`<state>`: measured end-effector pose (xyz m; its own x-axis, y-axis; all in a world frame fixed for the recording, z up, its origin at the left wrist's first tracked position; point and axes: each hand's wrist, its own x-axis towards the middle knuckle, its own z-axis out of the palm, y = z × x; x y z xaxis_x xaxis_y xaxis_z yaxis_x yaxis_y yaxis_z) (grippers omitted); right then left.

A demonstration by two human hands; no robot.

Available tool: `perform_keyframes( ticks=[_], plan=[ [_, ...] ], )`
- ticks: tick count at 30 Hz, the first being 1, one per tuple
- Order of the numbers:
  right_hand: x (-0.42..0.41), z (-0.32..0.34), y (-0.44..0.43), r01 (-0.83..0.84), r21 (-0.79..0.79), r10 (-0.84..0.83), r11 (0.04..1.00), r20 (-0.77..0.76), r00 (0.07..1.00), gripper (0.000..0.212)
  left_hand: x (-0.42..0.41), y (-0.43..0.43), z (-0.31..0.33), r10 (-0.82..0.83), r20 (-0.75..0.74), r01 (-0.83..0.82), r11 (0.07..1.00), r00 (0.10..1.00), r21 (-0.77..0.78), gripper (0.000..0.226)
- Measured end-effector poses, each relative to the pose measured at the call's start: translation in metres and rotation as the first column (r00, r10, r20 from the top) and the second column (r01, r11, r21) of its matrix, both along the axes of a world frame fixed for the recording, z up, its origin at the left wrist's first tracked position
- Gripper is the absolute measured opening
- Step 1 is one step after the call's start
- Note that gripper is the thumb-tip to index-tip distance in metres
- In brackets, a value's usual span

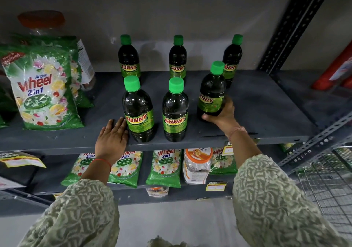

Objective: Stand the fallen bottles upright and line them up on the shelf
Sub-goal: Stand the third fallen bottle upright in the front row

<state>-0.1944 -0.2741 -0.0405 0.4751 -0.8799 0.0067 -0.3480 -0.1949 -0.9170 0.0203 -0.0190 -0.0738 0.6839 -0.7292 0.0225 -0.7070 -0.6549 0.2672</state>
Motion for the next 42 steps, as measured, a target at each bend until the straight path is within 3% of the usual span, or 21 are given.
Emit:
perform_keyframes(
  ticks=[3,7,11,14,17,21,28,42],
  plan=[
    [0.001,0.000,0.006,0.090,0.014,-0.091,0.996,0.097,0.991,0.071,-0.001,-0.002,0.001,0.006,-0.010,-0.006,1.000,1.000,-0.010,0.047],
    [-0.008,-0.003,0.007,0.015,-0.012,-0.015,1.000,0.061,0.998,0.049,-0.001,0.000,0.002,0.013,-0.002,-0.013,1.000,1.000,-0.023,0.047],
    [-0.009,-0.002,0.005,-0.095,-0.001,0.094,0.996,0.029,0.995,0.073,-0.002,0.000,0.001,0.008,0.003,-0.008,1.000,1.000,-0.012,0.047],
    [-0.002,-0.002,0.010,-0.010,0.006,0.009,1.000,0.073,0.997,0.091,0.000,-0.001,0.001,0.000,-0.001,0.000,1.000,1.000,0.022,0.048],
    [0.001,0.001,0.017,0.049,-0.016,-0.049,0.999,0.018,0.999,0.073,0.000,0.000,0.002,-0.002,-0.014,0.003,0.999,1.000,0.040,0.049],
    [-0.012,0.000,0.029,-0.021,-0.041,0.020,0.999,-0.006,1.000,0.059,0.000,0.000,0.003,-0.014,-0.008,0.014,0.998,1.000,0.058,0.050],
    [-0.042,-0.007,0.052,-0.092,-0.112,0.090,0.989,-0.024,0.996,0.063,-0.001,-0.001,0.004,-0.006,-0.037,0.007,1.000,0.999,0.030,0.049],
    [-0.045,-0.010,0.049,-0.109,-0.053,0.106,0.993,-0.058,0.993,0.065,0.001,-0.001,-0.002,-0.003,0.000,0.003,1.000,1.000,-0.017,0.048]
  ],
)
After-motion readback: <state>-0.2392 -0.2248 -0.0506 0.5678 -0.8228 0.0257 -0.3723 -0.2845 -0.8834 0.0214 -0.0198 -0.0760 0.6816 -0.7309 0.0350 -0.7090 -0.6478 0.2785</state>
